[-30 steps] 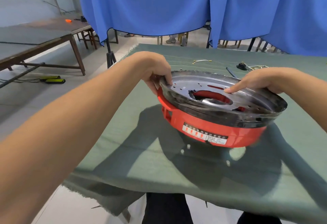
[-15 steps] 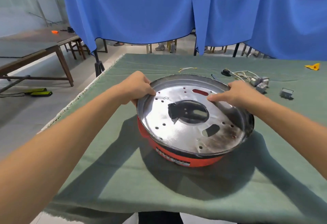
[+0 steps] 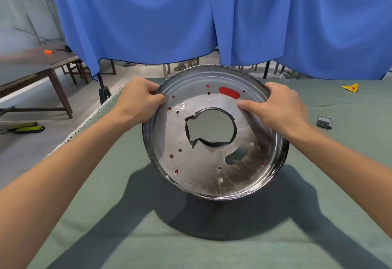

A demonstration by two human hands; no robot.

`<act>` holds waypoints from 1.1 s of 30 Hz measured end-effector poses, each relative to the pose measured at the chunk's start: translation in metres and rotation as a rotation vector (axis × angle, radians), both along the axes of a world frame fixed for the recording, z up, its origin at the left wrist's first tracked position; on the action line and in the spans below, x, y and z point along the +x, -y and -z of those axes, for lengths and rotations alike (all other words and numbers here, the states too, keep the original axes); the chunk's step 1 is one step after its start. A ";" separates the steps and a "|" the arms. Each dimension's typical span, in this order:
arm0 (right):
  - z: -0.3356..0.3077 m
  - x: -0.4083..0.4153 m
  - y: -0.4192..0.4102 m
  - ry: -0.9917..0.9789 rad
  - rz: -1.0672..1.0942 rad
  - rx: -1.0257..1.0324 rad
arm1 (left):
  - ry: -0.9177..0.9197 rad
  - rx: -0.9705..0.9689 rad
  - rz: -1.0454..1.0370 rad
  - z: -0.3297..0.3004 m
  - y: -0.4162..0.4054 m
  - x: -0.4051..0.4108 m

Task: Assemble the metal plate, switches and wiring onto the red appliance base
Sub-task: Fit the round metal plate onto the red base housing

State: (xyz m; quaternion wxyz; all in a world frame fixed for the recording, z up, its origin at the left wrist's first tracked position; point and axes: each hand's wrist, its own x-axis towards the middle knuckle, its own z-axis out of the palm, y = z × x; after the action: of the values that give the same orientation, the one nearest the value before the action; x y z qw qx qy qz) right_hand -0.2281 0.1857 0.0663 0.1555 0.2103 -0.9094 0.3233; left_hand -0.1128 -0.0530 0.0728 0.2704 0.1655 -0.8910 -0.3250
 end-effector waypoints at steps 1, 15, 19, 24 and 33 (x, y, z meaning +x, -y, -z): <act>0.000 -0.001 -0.001 -0.008 -0.001 -0.008 | -0.004 -0.003 0.000 0.000 0.000 0.000; 0.001 -0.002 -0.004 -0.036 -0.028 -0.034 | -0.025 -0.094 -0.012 -0.003 0.000 0.003; 0.002 0.000 -0.004 -0.041 -0.020 -0.031 | -0.012 -0.074 0.008 -0.004 0.000 0.005; 0.005 0.003 -0.006 -0.054 -0.011 -0.045 | -0.006 -0.075 0.016 -0.005 -0.001 0.007; 0.006 0.004 -0.010 -0.075 -0.010 -0.053 | -0.066 -0.104 0.023 -0.006 -0.006 0.011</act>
State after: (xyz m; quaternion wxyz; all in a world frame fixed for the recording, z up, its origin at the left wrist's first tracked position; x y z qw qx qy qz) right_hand -0.2238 0.1954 0.0602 0.1934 0.2228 -0.8930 0.3398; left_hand -0.1017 -0.0467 0.0786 0.3040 0.1302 -0.8992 -0.2866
